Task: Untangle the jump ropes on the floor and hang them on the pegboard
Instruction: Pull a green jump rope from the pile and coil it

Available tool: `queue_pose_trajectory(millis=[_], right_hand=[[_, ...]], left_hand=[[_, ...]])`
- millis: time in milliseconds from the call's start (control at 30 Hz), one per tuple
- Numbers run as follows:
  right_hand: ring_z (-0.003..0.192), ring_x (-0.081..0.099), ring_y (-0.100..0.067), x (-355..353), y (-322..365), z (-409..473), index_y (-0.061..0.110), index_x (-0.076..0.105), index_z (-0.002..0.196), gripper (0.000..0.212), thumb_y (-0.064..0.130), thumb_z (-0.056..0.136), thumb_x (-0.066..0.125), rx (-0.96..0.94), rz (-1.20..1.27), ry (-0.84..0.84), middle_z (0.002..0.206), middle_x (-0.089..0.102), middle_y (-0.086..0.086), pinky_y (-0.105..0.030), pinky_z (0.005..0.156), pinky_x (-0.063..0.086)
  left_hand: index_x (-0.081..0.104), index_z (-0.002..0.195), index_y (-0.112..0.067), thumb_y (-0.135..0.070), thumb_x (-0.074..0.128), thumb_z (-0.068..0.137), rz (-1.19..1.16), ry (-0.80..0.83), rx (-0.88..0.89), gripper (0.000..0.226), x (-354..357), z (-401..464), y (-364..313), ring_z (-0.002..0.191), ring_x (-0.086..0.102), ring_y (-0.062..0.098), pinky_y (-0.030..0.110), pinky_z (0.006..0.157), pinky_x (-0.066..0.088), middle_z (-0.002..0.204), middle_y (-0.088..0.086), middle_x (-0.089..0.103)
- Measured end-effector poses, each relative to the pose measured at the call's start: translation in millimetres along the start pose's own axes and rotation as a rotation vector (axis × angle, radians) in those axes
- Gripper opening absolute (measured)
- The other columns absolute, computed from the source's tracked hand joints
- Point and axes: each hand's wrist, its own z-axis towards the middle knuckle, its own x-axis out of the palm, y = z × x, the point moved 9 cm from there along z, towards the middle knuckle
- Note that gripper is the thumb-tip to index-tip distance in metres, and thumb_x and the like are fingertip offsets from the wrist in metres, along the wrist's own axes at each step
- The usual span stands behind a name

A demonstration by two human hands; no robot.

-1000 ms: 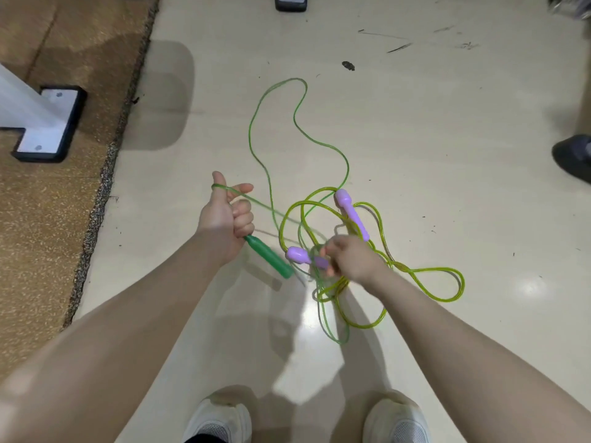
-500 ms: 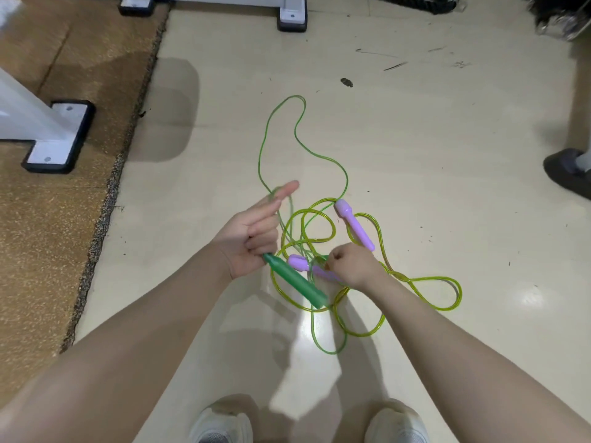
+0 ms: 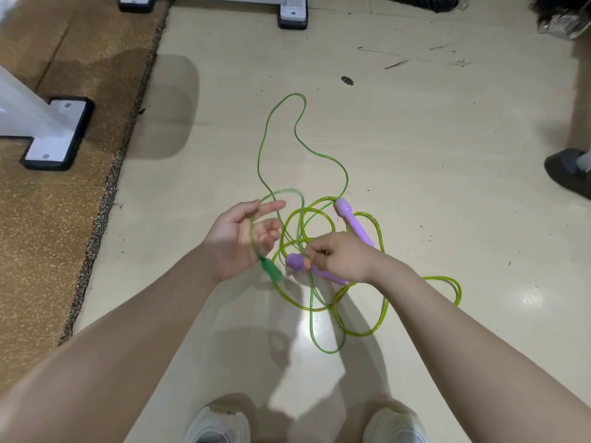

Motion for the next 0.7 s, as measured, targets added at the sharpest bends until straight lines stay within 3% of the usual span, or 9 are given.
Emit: queue_pose_trajectory(millis=[100, 200, 333, 433, 500, 600, 633, 700], right_hand=[[0.067, 0.052, -0.017, -14, -9, 6, 0.005, 0.06, 0.086, 0.023, 0.006, 0.088, 0.037, 0.07, 0.064, -0.183, 0.058, 0.056, 0.012, -0.026, 0.064, 0.042], [0.091, 0.058, -0.029, -14, -35, 11, 0.005, 0.061, 0.096, 0.025, 0.012, 0.089, 0.038, 0.198, -0.096, -0.225, 0.095, 0.065, -0.009, -0.038, 0.081, 0.049], [0.096, 0.058, -0.031, -1, -66, 5, 0.004, 0.06, 0.104, 0.026, 0.012, 0.09, 0.04, 0.356, -0.241, -0.19, 0.106, 0.063, -0.014, -0.035, 0.077, 0.048], [0.081, 0.052, -0.029, -26, -77, -8, 0.002, 0.057, 0.11, 0.029, 0.005, 0.091, 0.034, 0.422, -0.071, -0.42, 0.102, 0.062, -0.017, -0.03, 0.068, 0.041], [0.08, 0.049, -0.029, -46, -84, -16, 0.001, 0.055, 0.109, 0.028, 0.006, 0.092, 0.033, 0.436, 0.055, -0.558, 0.102, 0.061, -0.018, -0.031, 0.068, 0.039], [0.083, 0.049, -0.03, -54, -93, -17, 0.001, 0.056, 0.106, 0.026, 0.011, 0.093, 0.036, 0.469, 0.11, -0.593, 0.104, 0.061, -0.017, -0.033, 0.071, 0.04], [0.082, 0.05, -0.029, -50, -94, -14, 0.003, 0.056, 0.105, 0.025, 0.012, 0.093, 0.036, 0.479, 0.07, -0.553, 0.102, 0.061, -0.015, -0.032, 0.07, 0.04], [0.083, 0.053, -0.029, -35, -91, -9, 0.006, 0.058, 0.104, 0.027, 0.007, 0.091, 0.035, 0.485, 0.0, -0.434, 0.099, 0.061, -0.013, -0.031, 0.07, 0.043]], left_hand=[[0.068, 0.112, -0.023, -0.036, 0.078, 0.064, -0.006, 0.263, -0.104, 0.05, 28, -4, 15, 0.029, 0.02, 0.003, 0.013, 0.029, 0.018, 0.052, -0.006, 0.052], [0.067, 0.114, -0.03, -0.024, 0.071, 0.072, 0.027, 0.401, -0.09, 0.043, 47, -16, 13, 0.03, 0.013, 0.006, 0.014, 0.032, 0.013, 0.049, -0.009, 0.05], [0.065, 0.107, -0.014, -0.024, 0.038, 0.094, 0.134, 0.127, -0.043, 0.031, 38, -6, -1, 0.025, 0.023, 0.001, 0.011, 0.03, 0.014, 0.05, -0.005, 0.052], [0.058, 0.1, -0.003, -0.03, 0.029, 0.102, 0.386, -0.081, -0.135, 0.04, 13, 1, 5, 0.025, 0.022, 0.002, 0.012, 0.027, 0.015, 0.05, 0.002, 0.056], [0.064, 0.081, -0.005, -0.035, 0.032, 0.1, 0.492, -0.071, -0.248, 0.048, 1, -5, 16, 0.028, 0.025, 0.004, 0.014, 0.031, 0.017, 0.048, 0.0, 0.053], [0.062, 0.053, -0.019, -0.038, 0.053, 0.085, 0.269, 0.144, -0.239, 0.039, 18, -16, 20, 0.038, 0.037, 0.006, 0.017, 0.039, 0.031, 0.045, -0.009, 0.045], [0.065, 0.054, -0.02, -0.038, 0.058, 0.078, 0.127, 0.192, -0.148, 0.03, 27, -18, 11, 0.041, 0.043, 0.007, 0.017, 0.044, 0.039, 0.046, -0.01, 0.048], [0.075, 0.076, -0.025, -0.035, 0.054, 0.076, -0.097, 0.184, 0.076, 0.023, 32, -16, -13, 0.051, 0.056, 0.006, 0.019, 0.056, 0.05, 0.063, -0.012, 0.065]])
